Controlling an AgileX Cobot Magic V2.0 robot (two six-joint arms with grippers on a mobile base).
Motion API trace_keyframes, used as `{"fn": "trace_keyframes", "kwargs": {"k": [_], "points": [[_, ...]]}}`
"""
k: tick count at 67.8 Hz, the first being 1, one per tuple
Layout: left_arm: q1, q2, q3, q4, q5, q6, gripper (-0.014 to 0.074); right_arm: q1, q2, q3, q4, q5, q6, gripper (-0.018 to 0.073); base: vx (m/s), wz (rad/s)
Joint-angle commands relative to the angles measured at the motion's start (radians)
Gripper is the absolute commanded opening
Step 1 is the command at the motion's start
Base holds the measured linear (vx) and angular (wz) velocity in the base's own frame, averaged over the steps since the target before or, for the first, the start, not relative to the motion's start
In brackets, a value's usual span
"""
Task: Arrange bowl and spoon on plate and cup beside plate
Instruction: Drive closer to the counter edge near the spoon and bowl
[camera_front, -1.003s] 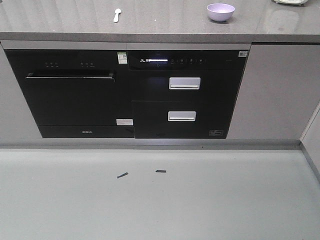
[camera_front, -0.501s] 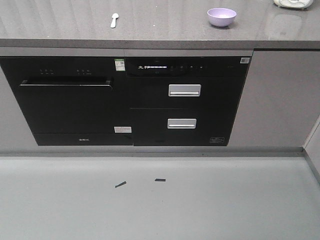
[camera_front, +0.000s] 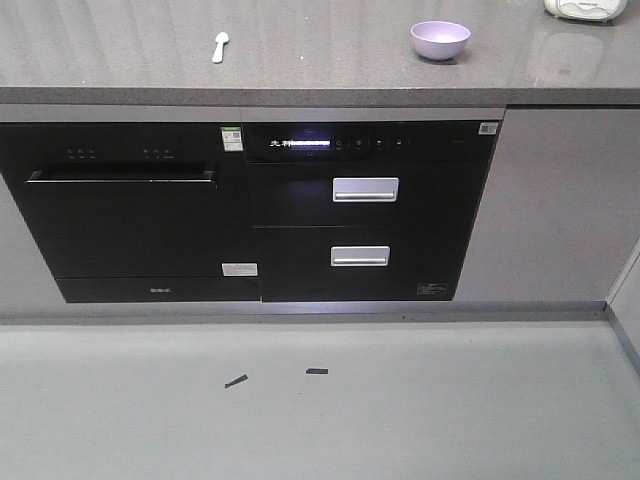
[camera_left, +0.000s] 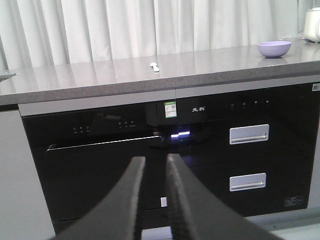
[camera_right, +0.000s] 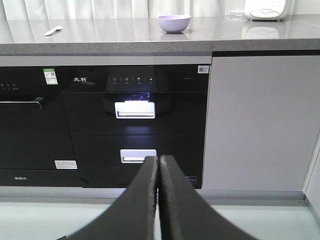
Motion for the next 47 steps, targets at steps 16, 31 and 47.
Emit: {"fn": "trace_keyframes", "kwargs": {"k": [16,31,47], "points": [[-0.001,-0.015,-0.008,-0.002,-0.069,-0.006,0.0111,-0.005,-0.010,0.004,-0.003,-0.072,-0.009,-0.0003,0.06,-0.01],[-0.001,-0.015,-0.008,-0.002,-0.069,-0.006,0.0111,-0.005,-0.010,0.004,-0.003,-0.072,-0.009,-0.0003,0.07,-0.01],[-0.001,-0.015,-0.008,-0.002,-0.069,-0.006,0.0111,-0.005,-0.010,0.004,-0.003,-0.072,-0.009,-0.0003,0.10,0.01]]}}
